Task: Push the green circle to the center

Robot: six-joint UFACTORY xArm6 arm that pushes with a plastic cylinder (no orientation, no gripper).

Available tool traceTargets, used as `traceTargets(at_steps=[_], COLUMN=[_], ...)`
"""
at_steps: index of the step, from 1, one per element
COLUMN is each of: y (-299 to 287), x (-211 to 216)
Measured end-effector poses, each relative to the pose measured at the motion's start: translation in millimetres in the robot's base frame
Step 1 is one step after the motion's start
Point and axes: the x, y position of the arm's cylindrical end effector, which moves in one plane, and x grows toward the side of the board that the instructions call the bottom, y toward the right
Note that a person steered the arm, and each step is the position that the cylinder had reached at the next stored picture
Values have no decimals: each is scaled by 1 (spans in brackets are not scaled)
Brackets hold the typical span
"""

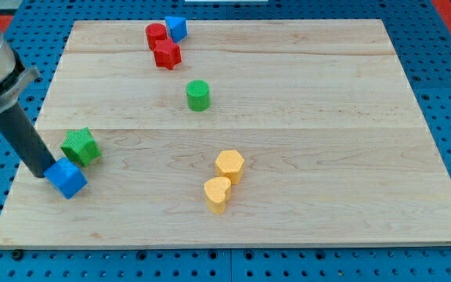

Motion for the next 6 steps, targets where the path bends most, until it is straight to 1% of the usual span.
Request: traceTargets(at_steps=[1, 2, 3, 4, 5, 6], y=[-17, -9, 119, 151, 237, 271], x=[-27, -95, -132, -167, -167, -126])
